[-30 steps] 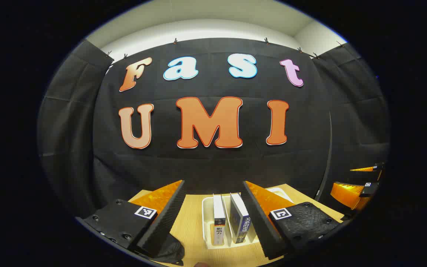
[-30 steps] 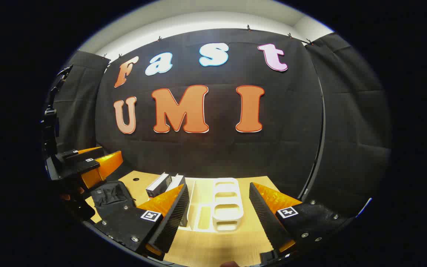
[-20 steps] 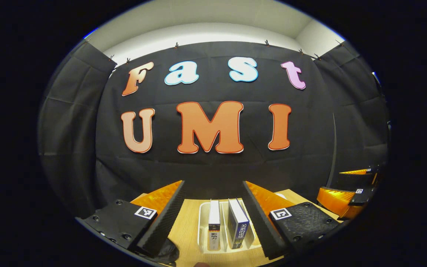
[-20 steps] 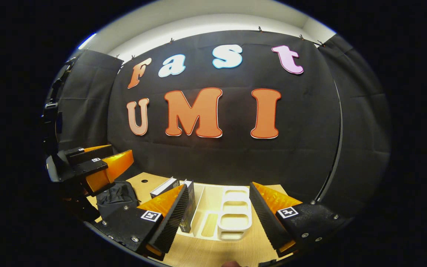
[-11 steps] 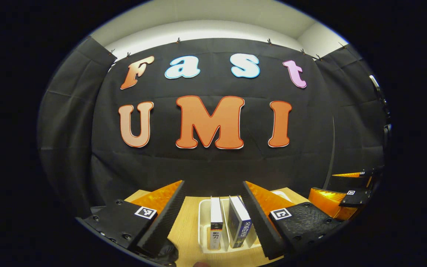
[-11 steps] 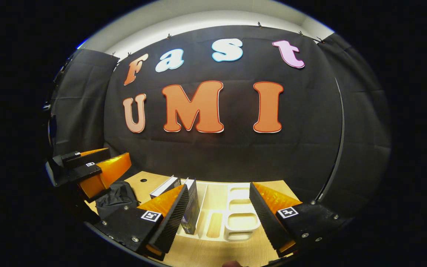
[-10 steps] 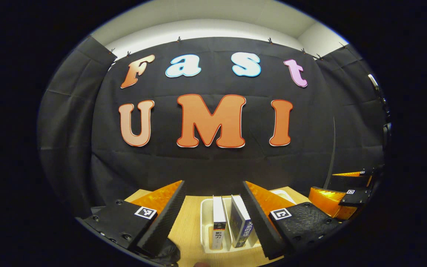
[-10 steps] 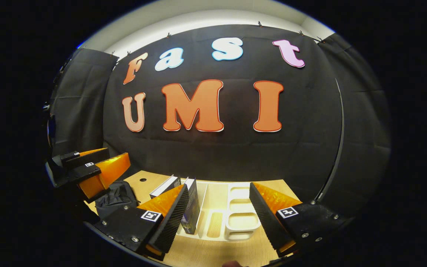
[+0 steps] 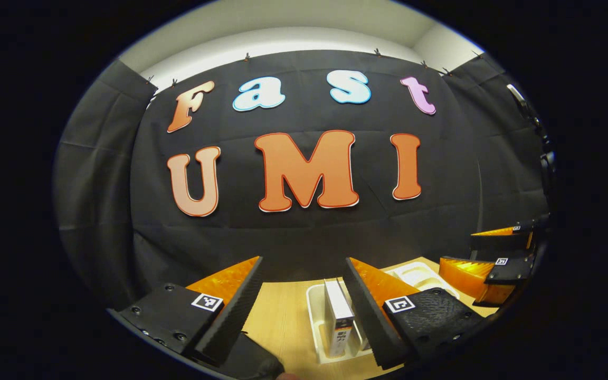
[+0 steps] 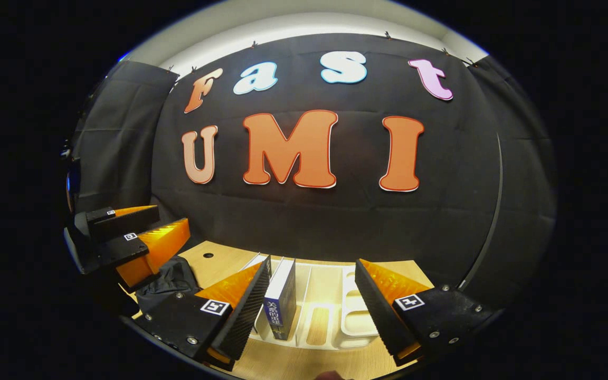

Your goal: Open the schoolbag, grab two books from the bookshelf and put them into the schoolbag.

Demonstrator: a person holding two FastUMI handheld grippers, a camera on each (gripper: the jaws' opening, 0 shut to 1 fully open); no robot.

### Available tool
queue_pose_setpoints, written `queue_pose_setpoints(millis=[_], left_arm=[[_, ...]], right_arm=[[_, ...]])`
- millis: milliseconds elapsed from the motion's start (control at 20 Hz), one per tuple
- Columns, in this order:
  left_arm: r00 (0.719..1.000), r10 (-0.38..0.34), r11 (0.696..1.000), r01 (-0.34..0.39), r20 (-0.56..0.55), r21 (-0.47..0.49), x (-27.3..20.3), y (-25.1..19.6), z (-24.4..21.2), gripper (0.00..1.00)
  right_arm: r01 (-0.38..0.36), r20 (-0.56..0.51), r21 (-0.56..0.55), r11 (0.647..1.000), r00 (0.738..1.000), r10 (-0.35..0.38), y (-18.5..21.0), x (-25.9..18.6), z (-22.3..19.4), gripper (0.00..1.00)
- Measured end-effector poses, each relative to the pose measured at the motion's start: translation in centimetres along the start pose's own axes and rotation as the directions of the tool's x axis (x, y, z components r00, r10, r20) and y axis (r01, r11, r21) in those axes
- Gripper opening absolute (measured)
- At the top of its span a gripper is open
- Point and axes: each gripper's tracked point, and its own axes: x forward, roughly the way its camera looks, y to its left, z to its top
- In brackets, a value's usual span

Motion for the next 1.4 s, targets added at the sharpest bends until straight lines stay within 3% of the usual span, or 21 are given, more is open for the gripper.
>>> queue_pose_setpoints(millis=[350,650,950,1400], left_arm=[[0.994,0.096,0.979,-0.086,-0.048,0.186,0.1,2.8,-4.0,0.95],[0.967,0.182,0.913,-0.099,-0.178,0.395,-2.9,4.4,-13.0,0.98],[0.920,0.233,0.843,-0.029,-0.315,0.537,-5.1,5.8,-21.3,0.98],[0.814,0.288,0.775,0.111,-0.505,0.622,-8.1,8.3,-32.6,0.98]], right_arm=[[-0.017,-0.016,-0.015,1.000,1.000,0.017,-0.7,0.6,-0.9,0.98],[-0.045,-0.039,-0.039,0.998,0.998,0.043,-1.0,1.0,-2.0,0.98],[-0.054,-0.069,-0.036,0.998,0.996,0.051,-1.8,1.0,-3.4,0.98],[-0.051,-0.093,-0.063,0.997,0.995,0.045,-1.5,1.4,-4.2,0.98]])
